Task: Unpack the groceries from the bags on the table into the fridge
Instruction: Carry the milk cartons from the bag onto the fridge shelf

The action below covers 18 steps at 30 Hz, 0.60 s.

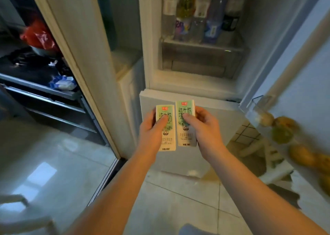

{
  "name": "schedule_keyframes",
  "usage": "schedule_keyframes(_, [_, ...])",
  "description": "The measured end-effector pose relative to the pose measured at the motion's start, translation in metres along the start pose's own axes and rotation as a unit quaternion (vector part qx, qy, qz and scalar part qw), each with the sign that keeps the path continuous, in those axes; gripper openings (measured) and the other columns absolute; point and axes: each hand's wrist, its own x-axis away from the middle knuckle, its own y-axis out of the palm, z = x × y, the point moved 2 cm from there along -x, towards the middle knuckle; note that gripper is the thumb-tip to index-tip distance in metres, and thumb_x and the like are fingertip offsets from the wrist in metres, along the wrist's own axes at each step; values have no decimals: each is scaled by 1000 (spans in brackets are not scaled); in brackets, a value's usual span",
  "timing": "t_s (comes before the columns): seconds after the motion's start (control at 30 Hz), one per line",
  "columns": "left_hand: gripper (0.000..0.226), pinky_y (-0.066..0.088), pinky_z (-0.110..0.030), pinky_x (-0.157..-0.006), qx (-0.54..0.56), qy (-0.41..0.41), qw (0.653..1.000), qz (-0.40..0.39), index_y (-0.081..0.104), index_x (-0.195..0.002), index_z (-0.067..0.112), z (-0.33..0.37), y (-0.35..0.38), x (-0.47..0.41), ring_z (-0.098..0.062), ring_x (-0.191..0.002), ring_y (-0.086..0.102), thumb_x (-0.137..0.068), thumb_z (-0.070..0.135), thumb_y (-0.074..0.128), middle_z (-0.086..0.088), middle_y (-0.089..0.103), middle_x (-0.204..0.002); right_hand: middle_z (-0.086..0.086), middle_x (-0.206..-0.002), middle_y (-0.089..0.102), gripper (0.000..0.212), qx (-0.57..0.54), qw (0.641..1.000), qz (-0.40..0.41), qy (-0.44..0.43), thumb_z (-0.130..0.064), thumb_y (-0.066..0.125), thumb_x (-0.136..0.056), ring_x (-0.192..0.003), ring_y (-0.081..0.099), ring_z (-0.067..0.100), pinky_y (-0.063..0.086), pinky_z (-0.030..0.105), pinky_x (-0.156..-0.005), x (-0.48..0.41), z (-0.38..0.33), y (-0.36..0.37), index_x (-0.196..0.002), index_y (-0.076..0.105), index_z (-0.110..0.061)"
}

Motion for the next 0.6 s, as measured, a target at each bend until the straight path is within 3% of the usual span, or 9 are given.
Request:
schedule_keyframes(0.17, [28, 60, -33, -77, -10, 78, 996, -36, 58, -129, 32, 55, 33, -58, -9, -94, 73, -102, 31, 53, 10, 73, -105, -6, -107, 74, 24, -18, 997, 41, -58, -24, 69, -92, -96, 73, 16, 58, 48, -89, -45, -48, -9, -116, 66, -27])
schedule_keyframes(0.6, [32, 60, -24, -67, 5, 273, 959, -78, 55, -135, 23, 219, 141, -205, -11, -91, 74, -103, 26, 50, 4, 74, -108, 1, -102, 76, 22, -74, 964, 50, -249, -13, 62, -95, -93, 74, 20, 59, 45, -85, -200, -208, -38, -114, 69, -21])
